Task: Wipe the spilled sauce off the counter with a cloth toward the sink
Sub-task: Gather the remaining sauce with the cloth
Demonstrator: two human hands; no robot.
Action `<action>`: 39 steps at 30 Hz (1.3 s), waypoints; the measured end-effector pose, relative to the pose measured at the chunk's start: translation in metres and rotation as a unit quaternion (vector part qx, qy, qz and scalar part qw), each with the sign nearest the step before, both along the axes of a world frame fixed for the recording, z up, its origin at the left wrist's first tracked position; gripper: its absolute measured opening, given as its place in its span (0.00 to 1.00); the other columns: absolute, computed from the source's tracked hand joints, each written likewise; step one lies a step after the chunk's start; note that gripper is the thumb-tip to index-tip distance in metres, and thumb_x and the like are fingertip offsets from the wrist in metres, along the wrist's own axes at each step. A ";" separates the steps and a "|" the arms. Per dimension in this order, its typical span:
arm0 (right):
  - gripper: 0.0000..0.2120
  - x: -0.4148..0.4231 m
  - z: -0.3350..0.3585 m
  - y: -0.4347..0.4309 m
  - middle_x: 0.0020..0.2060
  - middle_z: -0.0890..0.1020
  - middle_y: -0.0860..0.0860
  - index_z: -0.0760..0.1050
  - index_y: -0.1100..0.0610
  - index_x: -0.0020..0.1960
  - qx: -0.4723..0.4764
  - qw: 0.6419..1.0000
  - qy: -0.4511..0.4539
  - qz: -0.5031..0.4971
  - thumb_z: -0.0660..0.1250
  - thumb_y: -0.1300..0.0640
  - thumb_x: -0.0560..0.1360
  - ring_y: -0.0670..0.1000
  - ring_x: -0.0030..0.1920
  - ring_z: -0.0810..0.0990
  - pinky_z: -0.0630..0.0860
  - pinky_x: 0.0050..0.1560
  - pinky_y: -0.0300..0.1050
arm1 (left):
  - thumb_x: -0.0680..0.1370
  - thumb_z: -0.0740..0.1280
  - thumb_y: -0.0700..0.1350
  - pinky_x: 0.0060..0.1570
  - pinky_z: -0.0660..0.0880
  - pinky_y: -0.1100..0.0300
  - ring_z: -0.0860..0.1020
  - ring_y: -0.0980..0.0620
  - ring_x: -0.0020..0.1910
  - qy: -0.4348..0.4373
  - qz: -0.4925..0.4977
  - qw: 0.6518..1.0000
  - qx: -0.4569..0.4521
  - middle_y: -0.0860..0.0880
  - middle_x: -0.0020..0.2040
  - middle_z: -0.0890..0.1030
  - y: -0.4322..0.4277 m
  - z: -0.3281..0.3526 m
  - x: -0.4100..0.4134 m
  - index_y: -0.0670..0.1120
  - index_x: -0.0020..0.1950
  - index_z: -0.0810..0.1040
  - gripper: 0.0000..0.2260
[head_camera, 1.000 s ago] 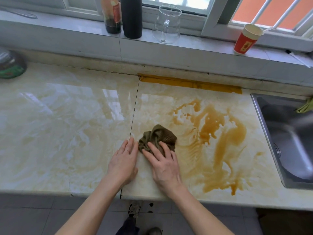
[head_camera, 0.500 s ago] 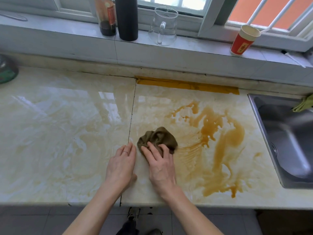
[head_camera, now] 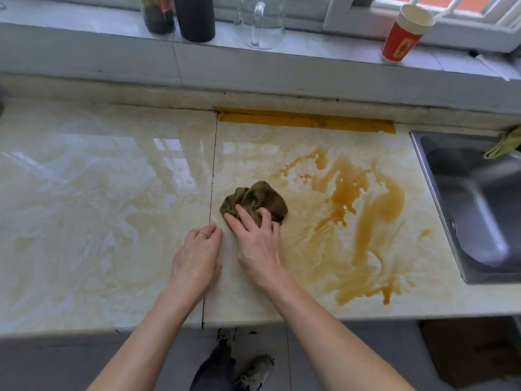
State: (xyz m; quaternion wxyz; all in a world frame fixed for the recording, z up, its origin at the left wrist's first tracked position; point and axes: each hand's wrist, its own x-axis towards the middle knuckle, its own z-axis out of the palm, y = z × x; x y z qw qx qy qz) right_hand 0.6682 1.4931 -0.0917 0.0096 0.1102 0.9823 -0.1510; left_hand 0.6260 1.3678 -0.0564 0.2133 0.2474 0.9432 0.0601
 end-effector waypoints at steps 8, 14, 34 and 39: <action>0.27 -0.031 0.006 0.089 0.74 0.65 0.45 0.67 0.44 0.73 0.003 0.981 -0.014 -0.192 0.55 0.67 0.79 0.58 0.67 0.60 0.65 0.63 0.52 | 0.77 0.63 0.45 0.59 0.71 0.56 0.66 0.48 0.69 -0.010 -0.013 1.000 0.023 0.52 0.74 0.65 -0.006 0.004 -0.010 0.48 0.71 0.65 0.22; 0.30 -0.043 -0.001 0.031 0.70 0.72 0.49 0.69 0.47 0.71 0.022 0.998 0.056 -0.033 0.64 0.65 0.72 0.62 0.60 0.69 0.70 0.53 0.54 | 0.76 0.64 0.42 0.50 0.74 0.53 0.76 0.45 0.58 0.024 0.049 0.992 0.114 0.48 0.62 0.77 0.014 0.010 -0.035 0.46 0.67 0.72 0.19; 0.28 -0.116 0.002 0.110 0.76 0.60 0.45 0.59 0.41 0.75 0.066 0.982 -0.037 -0.174 0.58 0.61 0.79 0.58 0.68 0.58 0.57 0.62 0.54 | 0.73 0.70 0.54 0.76 0.46 0.55 0.42 0.47 0.77 -0.032 -0.036 0.998 0.029 0.43 0.78 0.39 0.079 0.000 -0.129 0.39 0.77 0.39 0.48; 0.29 -0.138 0.013 0.080 0.76 0.60 0.46 0.60 0.43 0.75 0.054 0.990 -0.040 -0.124 0.60 0.59 0.77 0.59 0.66 0.59 0.59 0.60 0.53 | 0.72 0.71 0.56 0.76 0.48 0.55 0.42 0.45 0.77 -0.030 -0.046 0.998 0.007 0.41 0.77 0.39 0.085 -0.006 -0.134 0.38 0.76 0.39 0.50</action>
